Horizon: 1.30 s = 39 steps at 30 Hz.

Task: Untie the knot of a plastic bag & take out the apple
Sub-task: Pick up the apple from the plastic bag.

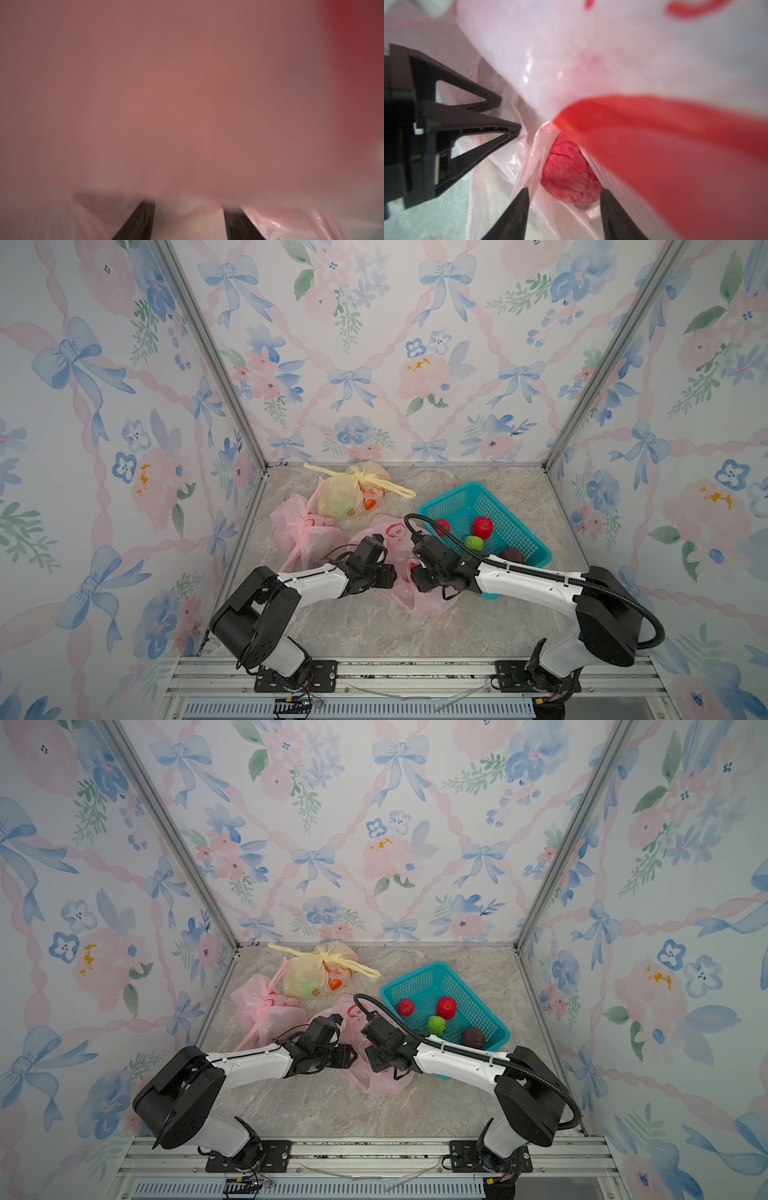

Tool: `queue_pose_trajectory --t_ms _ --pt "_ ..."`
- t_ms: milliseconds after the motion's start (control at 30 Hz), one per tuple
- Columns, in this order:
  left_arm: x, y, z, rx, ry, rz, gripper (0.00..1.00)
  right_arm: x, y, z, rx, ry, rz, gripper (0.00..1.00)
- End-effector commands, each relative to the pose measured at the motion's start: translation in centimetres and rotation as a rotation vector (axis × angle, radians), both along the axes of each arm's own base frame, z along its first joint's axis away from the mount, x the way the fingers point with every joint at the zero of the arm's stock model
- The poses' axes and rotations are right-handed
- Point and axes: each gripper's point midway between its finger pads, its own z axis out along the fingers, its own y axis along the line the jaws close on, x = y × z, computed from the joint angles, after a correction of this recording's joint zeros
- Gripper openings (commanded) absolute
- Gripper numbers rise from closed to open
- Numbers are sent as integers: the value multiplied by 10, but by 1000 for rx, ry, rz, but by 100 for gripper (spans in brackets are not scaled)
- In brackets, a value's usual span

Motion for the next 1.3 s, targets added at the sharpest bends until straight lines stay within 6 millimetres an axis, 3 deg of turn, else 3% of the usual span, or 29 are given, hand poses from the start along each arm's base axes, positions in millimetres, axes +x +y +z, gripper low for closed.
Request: queue_pose_trajectory --t_ms 0,133,533,600,667,733,867,967,1133,1267 --pt "-8 12 -14 54 50 7 55 17 1 7 29 -37 -56 56" --pt "-8 14 -14 59 53 8 55 17 6 11 72 -37 -51 56" --pt "-6 16 -15 66 54 12 55 19 1 -18 21 33 -69 55" --pt "-6 16 -15 67 54 12 55 19 0 -32 -2 63 -74 55" --pt "-4 15 -14 65 51 12 55 20 1 -39 -5 82 -71 60" --pt "-4 16 -14 67 54 12 55 20 4 -41 2 89 -65 76" --pt "-4 16 -14 69 53 11 55 24 6 -42 11 83 -62 80" --pt "-3 17 -14 73 53 12 55 27 4 -42 11 80 -66 76" --pt "-2 20 -15 81 54 20 55 25 2 -22 45 52 -58 51" --pt "-2 21 -16 85 57 22 55 22 0 10 97 -12 -36 51"
